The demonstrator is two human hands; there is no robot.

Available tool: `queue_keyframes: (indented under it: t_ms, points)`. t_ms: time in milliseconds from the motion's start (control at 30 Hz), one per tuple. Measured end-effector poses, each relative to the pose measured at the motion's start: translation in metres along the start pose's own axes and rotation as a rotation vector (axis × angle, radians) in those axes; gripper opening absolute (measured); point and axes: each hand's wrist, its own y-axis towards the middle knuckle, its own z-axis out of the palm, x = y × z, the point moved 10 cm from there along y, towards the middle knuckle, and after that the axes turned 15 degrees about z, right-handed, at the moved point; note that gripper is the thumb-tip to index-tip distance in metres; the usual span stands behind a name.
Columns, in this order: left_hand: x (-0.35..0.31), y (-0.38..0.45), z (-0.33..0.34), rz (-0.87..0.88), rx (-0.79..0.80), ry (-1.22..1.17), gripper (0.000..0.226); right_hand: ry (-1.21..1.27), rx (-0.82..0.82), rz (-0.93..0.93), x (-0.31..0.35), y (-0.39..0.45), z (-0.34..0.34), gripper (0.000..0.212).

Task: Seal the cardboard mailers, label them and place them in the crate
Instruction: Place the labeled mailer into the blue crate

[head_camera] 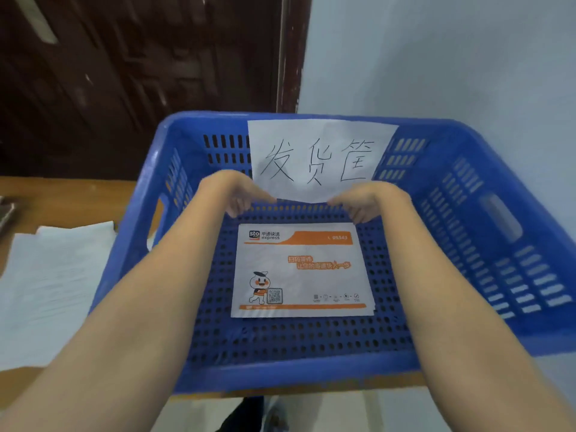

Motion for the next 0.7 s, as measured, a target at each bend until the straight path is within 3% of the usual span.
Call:
queue_keyframes:
  t_ms: [200, 367, 433, 533, 700]
  points:
    - [-0.054, -0.114, -0.039, 0.282, -0.188, -0.124, 0.072, 0.070, -0.041, -0.220, 0.025, -0.109, -0.013, 0.072]
    - [-0.040, -0.200, -0.056, 0.479, -0.405, -0.135, 0.043, -0.033, -0.398, -0.375, 0.037, -0.203, 0.005, 0.069]
    - [-0.025, -0.226, -0.067, 0.579, -0.541, -0.189, 0.039, 0.034, -0.447, -0.495, 0.053, -0.234, 0.024, 0.066]
    - [0.012, -0.262, -0.090, 0.688, -0.750, -0.311, 0.063, 0.199, -0.464, -0.693, 0.094, -0.277, 0.055, 0.067]
    - [0.111, -0.328, -0.143, 0.694, -1.063, -0.407, 0.059, 0.362, -0.461, -0.935, 0.184, -0.337, 0.122, 0.067]
